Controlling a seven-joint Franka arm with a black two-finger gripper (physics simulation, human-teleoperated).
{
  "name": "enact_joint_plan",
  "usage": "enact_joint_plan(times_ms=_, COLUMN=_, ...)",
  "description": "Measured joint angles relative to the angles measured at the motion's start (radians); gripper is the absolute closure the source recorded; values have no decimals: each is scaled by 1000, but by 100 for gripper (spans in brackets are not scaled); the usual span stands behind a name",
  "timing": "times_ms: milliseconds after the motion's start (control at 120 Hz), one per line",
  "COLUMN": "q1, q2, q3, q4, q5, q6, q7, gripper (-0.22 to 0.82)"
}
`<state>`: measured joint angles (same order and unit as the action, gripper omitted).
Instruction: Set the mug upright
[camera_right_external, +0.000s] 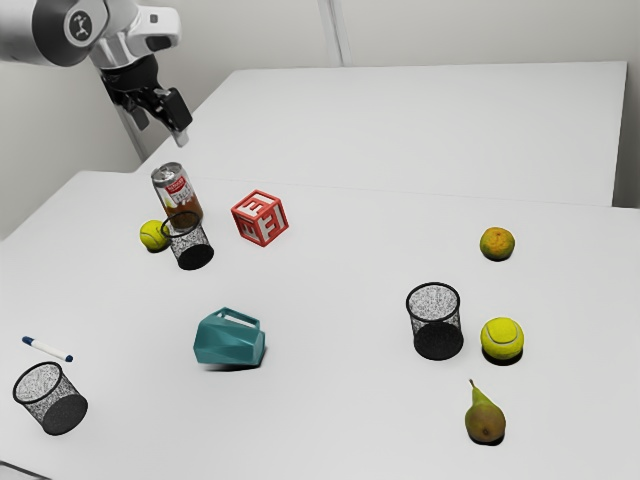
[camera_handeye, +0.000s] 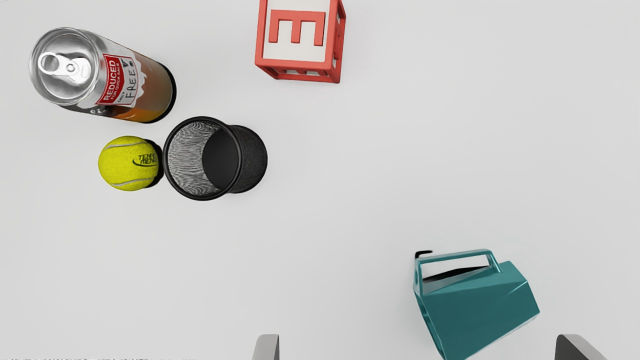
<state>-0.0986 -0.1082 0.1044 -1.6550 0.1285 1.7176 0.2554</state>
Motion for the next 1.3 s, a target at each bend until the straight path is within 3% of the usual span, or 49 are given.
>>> enact_joint_plan(times_ms=425, q1=15, q2=-15, q3=32, q4=-48, q5=-16, q6=5, q7=-32, gripper=0)
enact_joint_plan(times_ms=767, q1=195, q2=-12, q3=82, q4=-325, q5=-355, q6=-1, q7=-30, gripper=0)
enact_joint_plan(times_ms=925, q1=238, q2=23, q3=95, q4=-410, q5=-452, q6=3, q7=-14, gripper=0)
enact_joint_plan(times_ms=1150, q1=307, q2=156, q3=97, q4=-423, q5=-561, q6=16, q7=31, gripper=0)
enact_joint_plan(times_ms=1300, q1=287, q2=217, q3=97, q4=-432, q5=-632, q6=25, q7=62, gripper=0)
